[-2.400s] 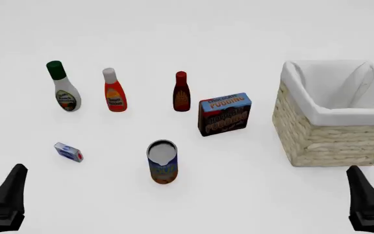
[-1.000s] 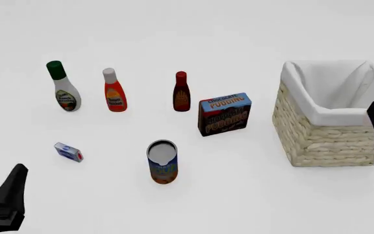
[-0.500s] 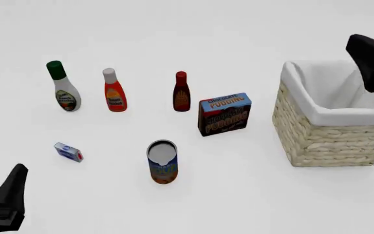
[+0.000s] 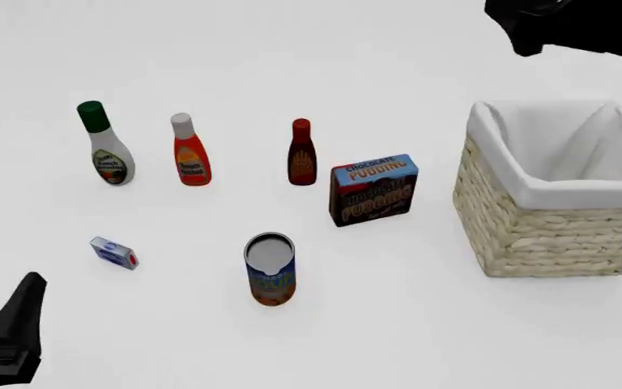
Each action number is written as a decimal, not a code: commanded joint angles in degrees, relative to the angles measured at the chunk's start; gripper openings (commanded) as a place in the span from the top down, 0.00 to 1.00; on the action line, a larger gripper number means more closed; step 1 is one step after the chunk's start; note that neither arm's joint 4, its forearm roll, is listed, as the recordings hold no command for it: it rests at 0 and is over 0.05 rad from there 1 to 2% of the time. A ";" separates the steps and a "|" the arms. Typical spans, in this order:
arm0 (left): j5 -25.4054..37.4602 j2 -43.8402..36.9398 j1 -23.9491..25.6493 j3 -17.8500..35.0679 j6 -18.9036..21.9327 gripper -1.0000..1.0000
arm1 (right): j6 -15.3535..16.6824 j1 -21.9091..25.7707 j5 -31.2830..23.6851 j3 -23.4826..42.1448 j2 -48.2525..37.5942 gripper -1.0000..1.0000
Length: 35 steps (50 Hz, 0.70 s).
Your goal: Pick the bbq sauce and place it in the basket.
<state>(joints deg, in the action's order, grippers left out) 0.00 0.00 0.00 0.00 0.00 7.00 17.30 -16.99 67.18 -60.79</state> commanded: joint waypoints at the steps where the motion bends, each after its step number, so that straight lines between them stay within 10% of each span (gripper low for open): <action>1: 0.00 0.00 0.00 0.00 0.00 0.00 | -1.31 3.09 -2.81 9.22 -9.21 0.00; 35: 0.00 0.00 0.00 0.00 0.00 0.00 | -2.63 7.50 -10.30 34.62 -34.67 0.00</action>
<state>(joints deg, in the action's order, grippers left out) 0.00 0.00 0.00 0.00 0.00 4.74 23.75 -25.75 95.90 -89.10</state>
